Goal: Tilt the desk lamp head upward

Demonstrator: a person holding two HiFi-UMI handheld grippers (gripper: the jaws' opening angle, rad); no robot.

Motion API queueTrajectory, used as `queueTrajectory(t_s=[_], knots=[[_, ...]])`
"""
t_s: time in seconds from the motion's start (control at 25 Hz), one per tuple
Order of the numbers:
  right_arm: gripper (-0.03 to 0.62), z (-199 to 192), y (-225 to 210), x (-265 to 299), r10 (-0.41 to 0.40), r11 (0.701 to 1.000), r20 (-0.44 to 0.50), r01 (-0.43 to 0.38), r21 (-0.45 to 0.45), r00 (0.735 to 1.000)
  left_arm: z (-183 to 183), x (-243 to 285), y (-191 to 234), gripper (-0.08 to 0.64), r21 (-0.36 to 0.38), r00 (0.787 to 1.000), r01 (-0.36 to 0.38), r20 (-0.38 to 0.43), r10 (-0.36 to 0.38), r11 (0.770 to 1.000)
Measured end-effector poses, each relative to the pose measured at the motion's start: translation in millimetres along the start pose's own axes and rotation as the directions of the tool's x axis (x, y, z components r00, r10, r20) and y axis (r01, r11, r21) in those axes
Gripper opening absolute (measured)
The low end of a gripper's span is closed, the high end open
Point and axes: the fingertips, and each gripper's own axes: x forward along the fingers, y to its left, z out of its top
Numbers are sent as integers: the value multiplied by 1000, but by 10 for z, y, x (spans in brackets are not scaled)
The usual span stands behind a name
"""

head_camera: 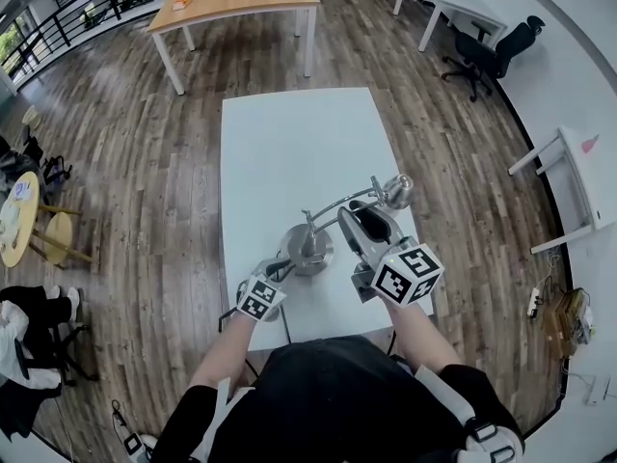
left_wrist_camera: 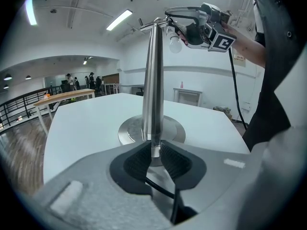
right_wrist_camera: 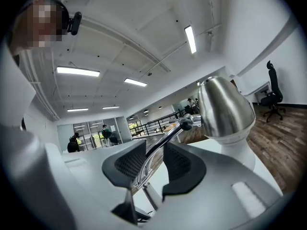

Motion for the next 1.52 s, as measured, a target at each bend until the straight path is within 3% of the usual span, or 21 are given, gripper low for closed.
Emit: queueTrajectory(t_s=[0.28, 0.72, 1.52], knots=[[84, 128, 246, 110, 71, 994, 12, -70, -79, 997, 24, -2, 4, 64, -1, 1000, 17, 16, -17, 1000], [72, 154, 489, 188, 106, 980, 6, -104, -170, 994, 7, -15, -9, 64, 2, 999, 27, 30, -27, 1000], [35, 133, 853, 403, 206, 955, -17, -205, -212, 978, 9, -41, 35, 64, 3, 999, 34, 38, -35, 999]])
